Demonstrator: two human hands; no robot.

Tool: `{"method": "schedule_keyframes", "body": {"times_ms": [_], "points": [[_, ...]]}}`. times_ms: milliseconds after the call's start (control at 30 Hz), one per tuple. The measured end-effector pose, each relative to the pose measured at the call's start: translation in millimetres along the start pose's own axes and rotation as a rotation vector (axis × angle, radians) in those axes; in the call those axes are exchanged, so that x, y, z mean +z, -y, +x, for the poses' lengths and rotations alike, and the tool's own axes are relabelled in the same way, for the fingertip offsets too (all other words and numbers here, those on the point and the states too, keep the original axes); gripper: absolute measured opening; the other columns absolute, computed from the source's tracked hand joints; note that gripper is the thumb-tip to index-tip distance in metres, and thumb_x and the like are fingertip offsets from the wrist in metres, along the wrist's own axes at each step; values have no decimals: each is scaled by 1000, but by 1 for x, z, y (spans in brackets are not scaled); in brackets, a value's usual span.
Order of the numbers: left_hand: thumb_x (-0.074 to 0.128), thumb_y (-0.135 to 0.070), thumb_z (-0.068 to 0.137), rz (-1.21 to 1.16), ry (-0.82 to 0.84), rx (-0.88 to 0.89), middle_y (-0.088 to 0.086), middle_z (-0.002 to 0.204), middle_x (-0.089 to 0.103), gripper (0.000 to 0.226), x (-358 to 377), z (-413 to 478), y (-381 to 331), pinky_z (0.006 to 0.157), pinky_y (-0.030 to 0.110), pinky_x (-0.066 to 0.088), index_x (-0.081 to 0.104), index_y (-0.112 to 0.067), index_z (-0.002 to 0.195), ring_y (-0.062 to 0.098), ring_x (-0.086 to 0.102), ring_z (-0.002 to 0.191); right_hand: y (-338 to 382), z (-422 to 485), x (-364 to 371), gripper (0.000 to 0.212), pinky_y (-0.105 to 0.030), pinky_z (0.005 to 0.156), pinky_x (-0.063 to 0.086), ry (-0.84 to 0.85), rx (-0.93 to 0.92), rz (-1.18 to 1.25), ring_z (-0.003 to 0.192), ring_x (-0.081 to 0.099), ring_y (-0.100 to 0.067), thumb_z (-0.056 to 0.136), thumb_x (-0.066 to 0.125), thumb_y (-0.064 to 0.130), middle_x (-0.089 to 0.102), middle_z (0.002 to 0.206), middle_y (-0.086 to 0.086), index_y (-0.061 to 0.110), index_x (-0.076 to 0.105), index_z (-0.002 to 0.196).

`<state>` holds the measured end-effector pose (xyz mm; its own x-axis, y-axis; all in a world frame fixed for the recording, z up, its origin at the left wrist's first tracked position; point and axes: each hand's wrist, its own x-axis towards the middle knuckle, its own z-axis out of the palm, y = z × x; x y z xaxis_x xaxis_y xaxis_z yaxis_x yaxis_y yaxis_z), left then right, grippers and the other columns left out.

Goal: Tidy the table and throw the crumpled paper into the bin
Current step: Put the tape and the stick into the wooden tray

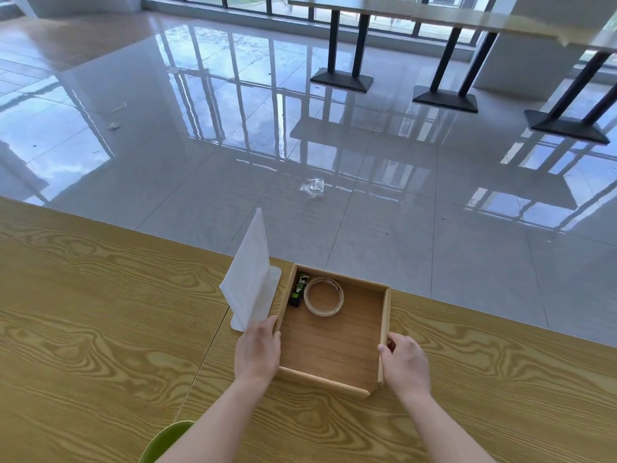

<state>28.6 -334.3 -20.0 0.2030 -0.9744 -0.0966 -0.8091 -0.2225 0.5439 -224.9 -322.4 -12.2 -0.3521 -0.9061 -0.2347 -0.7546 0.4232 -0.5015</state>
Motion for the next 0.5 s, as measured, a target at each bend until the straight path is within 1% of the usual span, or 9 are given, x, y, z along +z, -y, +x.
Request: {"method": "schedule_keyframes", "body": {"times_ms": [100, 200, 300, 433, 500], "points": [[59, -18, 94, 10, 3, 4, -3, 88, 69, 14, 0, 1, 1, 73, 38, 56, 68, -19, 106, 18, 65, 81, 0, 0, 0, 27, -32, 79, 43, 5, 6, 0, 97, 58, -24, 94, 60, 20, 64, 106, -7, 8, 65, 118], [60, -18, 94, 13, 2, 1, -4, 85, 68, 12, 0, 1, 0, 71, 37, 56, 68, -18, 102, 18, 64, 79, 0, 0, 0, 26, -30, 77, 41, -1, 6, -3, 95, 57, -23, 94, 60, 20, 64, 105, -6, 8, 66, 116], [60, -18, 94, 5, -3, 1, -2, 88, 69, 14, -1, 0, -1, 72, 37, 56, 68, -18, 104, 20, 66, 81, 1, 0, 0, 22, -31, 75, 41, -8, 7, -10, 88, 53, -21, 94, 60, 20, 63, 101, -6, 7, 67, 111], [60, -18, 94, 4, -3, 5, -2, 89, 70, 16, -2, 0, -1, 72, 35, 55, 68, -18, 108, 19, 66, 82, 2, 0, 2, 23, -31, 76, 42, -11, 11, -18, 96, 59, -25, 94, 59, 19, 65, 106, -8, 7, 66, 112], [60, -18, 94, 3, -4, 1, -2, 89, 70, 16, -2, -1, -1, 72, 35, 55, 69, -17, 108, 19, 66, 81, 1, 0, 3, 24, -30, 75, 41, -19, 8, -14, 94, 58, -23, 94, 60, 19, 65, 106, -8, 7, 66, 114]]}}
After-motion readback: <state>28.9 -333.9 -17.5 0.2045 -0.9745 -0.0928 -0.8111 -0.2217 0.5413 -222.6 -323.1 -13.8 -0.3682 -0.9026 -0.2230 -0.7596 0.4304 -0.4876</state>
